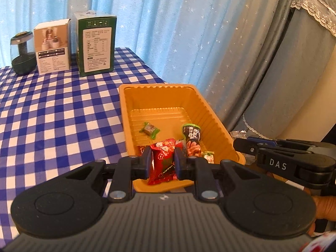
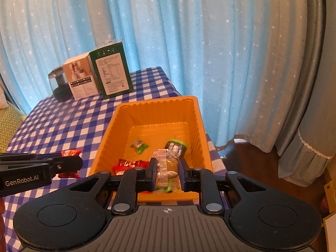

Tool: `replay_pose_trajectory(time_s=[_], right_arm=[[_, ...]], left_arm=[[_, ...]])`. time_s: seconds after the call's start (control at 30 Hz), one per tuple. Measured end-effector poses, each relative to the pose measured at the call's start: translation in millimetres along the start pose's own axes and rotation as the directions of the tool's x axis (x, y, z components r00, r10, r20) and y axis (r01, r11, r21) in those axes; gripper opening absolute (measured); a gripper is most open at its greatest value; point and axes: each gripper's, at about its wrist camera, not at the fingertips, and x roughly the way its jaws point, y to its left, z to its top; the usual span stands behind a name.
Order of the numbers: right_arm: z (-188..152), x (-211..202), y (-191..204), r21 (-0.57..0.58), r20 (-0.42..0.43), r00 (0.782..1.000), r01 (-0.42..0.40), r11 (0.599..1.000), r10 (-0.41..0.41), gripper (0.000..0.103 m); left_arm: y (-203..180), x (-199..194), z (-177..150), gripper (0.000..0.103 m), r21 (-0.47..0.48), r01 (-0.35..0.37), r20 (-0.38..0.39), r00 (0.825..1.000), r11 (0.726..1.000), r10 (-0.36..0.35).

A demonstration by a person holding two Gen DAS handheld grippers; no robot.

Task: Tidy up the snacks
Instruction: 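Carry the red packet and clear-wrapped candy over the orange tray with both tools, then open both tools to drop the candies into the orange tray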

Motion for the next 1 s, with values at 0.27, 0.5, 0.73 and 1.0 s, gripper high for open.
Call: replay_pose_trajectory(time_s=[0.27,0.5,0.73,1.0], right_arm=[[21,33,-7,-0.027,-0.012,1.0,-0.015,1.0,0.015,0.022],[41,61,-14,-0.022,-0.042,0.998,-0.052,0.998,0.051,0.022],[53,88,-17,-0.029,-0.064,0.997,-0.052,0.998,0.05,0.022],[56,102,-22,-0.007,-0.075,0.996,-0.049,0.999,0.048,0.022]], left_arm=[[-2,33,15,0.019,0.009,0.012,-0.026,1.0,1.0,-0.012],[-2,60,27,0.019,0.017,0.01,-0.046,0.999,1.0,-0.009],[0,85,39,0.019,0.032,0.0,-0.06,0.998,0.999,0.001],[4,104,44,0.021,0.033,-0.009,-0.071,0.997,0.999,0.011]])
